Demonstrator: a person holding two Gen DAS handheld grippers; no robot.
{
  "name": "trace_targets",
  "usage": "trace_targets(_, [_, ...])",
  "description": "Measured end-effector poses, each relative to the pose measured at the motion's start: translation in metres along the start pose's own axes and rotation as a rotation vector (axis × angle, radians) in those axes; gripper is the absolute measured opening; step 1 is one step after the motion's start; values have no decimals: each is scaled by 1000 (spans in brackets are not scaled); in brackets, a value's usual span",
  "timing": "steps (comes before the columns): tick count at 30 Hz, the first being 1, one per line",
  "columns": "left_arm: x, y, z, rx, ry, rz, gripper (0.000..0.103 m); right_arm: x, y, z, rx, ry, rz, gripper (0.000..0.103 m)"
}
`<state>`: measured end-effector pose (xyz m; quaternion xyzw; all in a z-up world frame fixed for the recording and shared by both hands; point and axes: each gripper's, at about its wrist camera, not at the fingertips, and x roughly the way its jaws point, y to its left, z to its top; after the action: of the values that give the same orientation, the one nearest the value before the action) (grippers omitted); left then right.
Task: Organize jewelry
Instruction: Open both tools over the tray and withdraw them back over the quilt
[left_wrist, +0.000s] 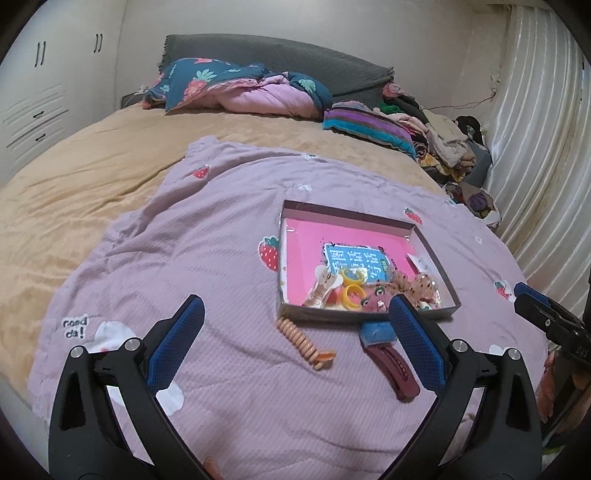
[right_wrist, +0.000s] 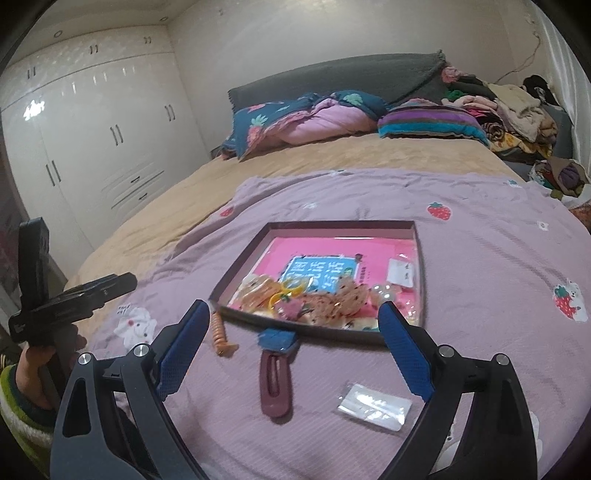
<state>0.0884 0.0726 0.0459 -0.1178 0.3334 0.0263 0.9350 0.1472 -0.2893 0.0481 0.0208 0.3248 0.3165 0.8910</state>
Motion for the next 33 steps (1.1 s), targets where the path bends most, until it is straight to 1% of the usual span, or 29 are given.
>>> trace_targets(6, [-9,8,-12,4,2,15,93,3,13,-6,-29,21,4,92])
trace_targets(12, [-10,15,-24,6,13,31,93,6,21,-16,-45,39,11,92])
trace_targets(17, [-10,18,-34,7,26,35,93,13,25,-25,-56,72,4,92])
trace_targets(26, [0,25,-50,6,69,40,93,22,31,-38,-81,118,-9,92])
trace_targets(33, [10,26,-64,21,109,43,93,38,34,-56,-109,176,-10,92])
